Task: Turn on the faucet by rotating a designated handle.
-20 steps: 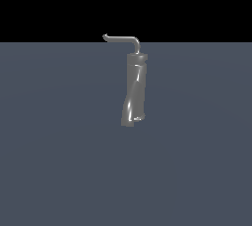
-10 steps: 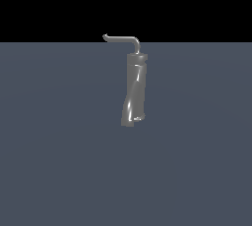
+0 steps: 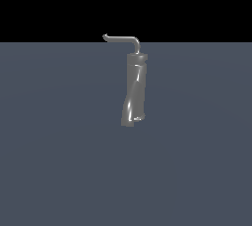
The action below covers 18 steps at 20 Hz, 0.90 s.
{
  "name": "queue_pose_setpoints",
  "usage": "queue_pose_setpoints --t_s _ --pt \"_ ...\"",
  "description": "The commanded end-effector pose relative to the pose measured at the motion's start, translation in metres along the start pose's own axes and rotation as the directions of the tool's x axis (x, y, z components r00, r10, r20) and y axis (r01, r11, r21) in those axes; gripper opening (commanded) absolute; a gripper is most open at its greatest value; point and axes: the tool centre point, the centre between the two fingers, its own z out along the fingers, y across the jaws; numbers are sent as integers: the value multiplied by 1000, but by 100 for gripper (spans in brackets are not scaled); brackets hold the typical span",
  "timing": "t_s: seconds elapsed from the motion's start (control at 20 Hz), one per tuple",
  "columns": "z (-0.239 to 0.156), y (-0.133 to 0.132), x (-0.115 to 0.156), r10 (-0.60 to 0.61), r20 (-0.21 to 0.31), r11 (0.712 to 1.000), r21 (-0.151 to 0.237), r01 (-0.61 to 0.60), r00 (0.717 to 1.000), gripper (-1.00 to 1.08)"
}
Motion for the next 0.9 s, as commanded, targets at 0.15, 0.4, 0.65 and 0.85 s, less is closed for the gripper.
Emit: queue_pose_setpoints --t_s 0.15,0.4,0.65,0.85 --pt "14 -16 28 150 19 989 12 -150 989 -100" --pt "28 -30 54 284 30 959 11 -285 958 -100" --pt "45 -45 78 415 33 910 3 -415 909 -100" --pt "60 -56 97 513 27 858 -6 -513 858 -100"
